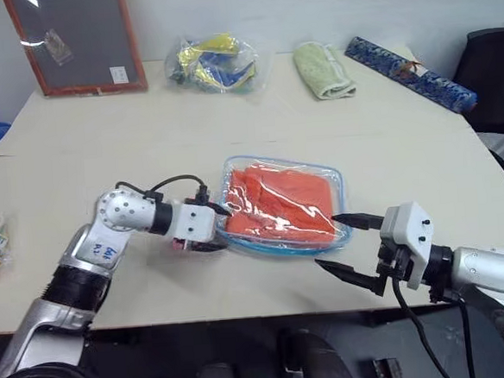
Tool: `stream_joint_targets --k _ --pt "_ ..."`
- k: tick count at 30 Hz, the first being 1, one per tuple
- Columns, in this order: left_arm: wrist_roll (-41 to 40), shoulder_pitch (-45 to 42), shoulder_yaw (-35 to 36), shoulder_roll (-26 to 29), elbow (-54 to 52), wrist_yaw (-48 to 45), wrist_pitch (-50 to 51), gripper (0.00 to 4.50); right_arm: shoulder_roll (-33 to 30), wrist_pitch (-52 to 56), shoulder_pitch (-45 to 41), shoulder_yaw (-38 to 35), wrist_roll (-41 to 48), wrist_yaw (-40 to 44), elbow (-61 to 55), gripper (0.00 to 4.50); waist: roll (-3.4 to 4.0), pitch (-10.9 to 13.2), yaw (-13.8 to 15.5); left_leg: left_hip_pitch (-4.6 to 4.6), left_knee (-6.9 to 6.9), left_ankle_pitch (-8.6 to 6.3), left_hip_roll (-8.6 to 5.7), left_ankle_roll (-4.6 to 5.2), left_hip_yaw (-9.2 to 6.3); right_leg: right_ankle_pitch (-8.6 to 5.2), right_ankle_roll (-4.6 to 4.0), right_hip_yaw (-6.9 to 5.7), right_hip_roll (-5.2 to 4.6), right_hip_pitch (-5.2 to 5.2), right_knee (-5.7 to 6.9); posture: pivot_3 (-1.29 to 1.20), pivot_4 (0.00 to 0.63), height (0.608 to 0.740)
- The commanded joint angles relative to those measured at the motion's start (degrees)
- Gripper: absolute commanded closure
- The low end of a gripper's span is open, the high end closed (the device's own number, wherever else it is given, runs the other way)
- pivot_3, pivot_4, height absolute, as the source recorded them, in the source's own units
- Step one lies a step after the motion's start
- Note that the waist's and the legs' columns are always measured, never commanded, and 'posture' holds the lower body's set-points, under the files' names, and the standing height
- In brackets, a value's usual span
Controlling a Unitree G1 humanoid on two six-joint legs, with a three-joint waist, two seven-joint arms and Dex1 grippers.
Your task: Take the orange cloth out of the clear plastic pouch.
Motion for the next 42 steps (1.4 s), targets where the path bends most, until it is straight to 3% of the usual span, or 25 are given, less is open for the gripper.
stream_joint_targets --k 1,14,17,23,27,29,32,37,42 --pt "-0.7 -1.0 1.2 -2.1 0.6 1.0 -1.6 1.07 0.4 0.3 0.8 -0.9 0.2 -1.4 -2.5 0.14 0.0 0.0 0.0 -0.02 0.0 0.0 0.0 0.03 -0.02 0.04 0.06 -0.01 -0.01 0.0 0.01 0.0 0.15 0.74" --pt "-4.3 -0.4 2.2 -3.6 -2.8 -1.7 3.8 1.07 0.7 -0.9 2.8 0.6 -2.5 -1.6 -2.9 0.14 0.0 0.0 -0.2 -0.02 0.0 -0.02 0.0 0.12 0.0 0.08 0.13 -0.01 -0.05 0.01 -0.04 0.0 0.15 0.74" --pt "-4.4 -0.3 2.6 -4.4 -3.1 -0.5 5.1 1.62 0.7 -1.2 2.9 0.6 -2.8 -1.3 -2.8 0.09 0.0 0.0 -0.2 -0.02 0.0 -0.02 0.0 0.12 0.0 0.08 0.13 -0.01 -0.05 0.01 -0.04 0.0 0.15 0.74" --pt "-5.3 -0.2 2.9 -6.3 -3.4 0.2 9.6 3.37 1.1 -1.5 3.0 0.7 -2.9 -1.6 -2.9 0.09 0.0 0.0 -0.1 -0.03 0.0 -0.02 -0.03 0.12 0.0 0.08 0.13 -0.01 -0.05 0.01 -0.04 0.0 0.15 0.74" --pt "-11.2 -0.4 5.4 -9.9 -6.3 2.6 23.8 4.49 1.6 -1.3 3.2 1.3 -3.0 -2.1 -3.5 0.09 0.0 0.0 -0.1 -0.03 0.01 -0.01 -0.03 0.13 0.0 0.08 0.13 -0.01 -0.04 0.01 -0.03 0.0 0.15 0.74" --pt "-14.7 -0.4 6.7 -11.9 -8.8 4.1 32.7 4.49 2.1 -1.3 3.3 2.3 -3.3 -2.6 -4.0 0.09 0.0 0.0 -0.1 -0.04 0.01 -0.01 -0.02 0.13 -0.02 0.08 0.14 -0.01 -0.04 0.03 -0.02 0.0 0.15 0.74" --pt "-16.7 -0.7 7.8 -14.5 -12.0 7.9 41.3 4.5 3.3 -1.6 2.3 5.2 -5.4 -4.3 -3.6 0.7 0.0 0.0 -0.2 -0.04 0.01 -0.01 -0.01 0.13 -0.05 0.09 0.15 0.0 -0.05 0.04 0.0 0.0 0.15 0.74" --pt "-16.6 0.5 6.4 -15.6 -16.4 9.9 44.0 4.5 5.8 -1.9 -2.8 12.1 -14.2 -9.3 1.0 2.34 0.0 0.0 -0.4 0.0 0.02 0.0 -0.02 0.1 -0.03 0.09 0.15 0.05 -0.03 0.04 -0.02 0.0 0.15 0.74" --pt "-16.2 1.8 5.0 -15.6 -18.3 9.9 43.8 4.5 7.5 -4.8 -8.1 18.4 -24.1 -12.5 8.3 2.34 0.0 0.0 -0.3 0.0 0.02 0.02 0.0 0.07 -0.02 0.08 0.13 0.04 -0.05 0.04 -0.03 0.0 0.15 0.74"
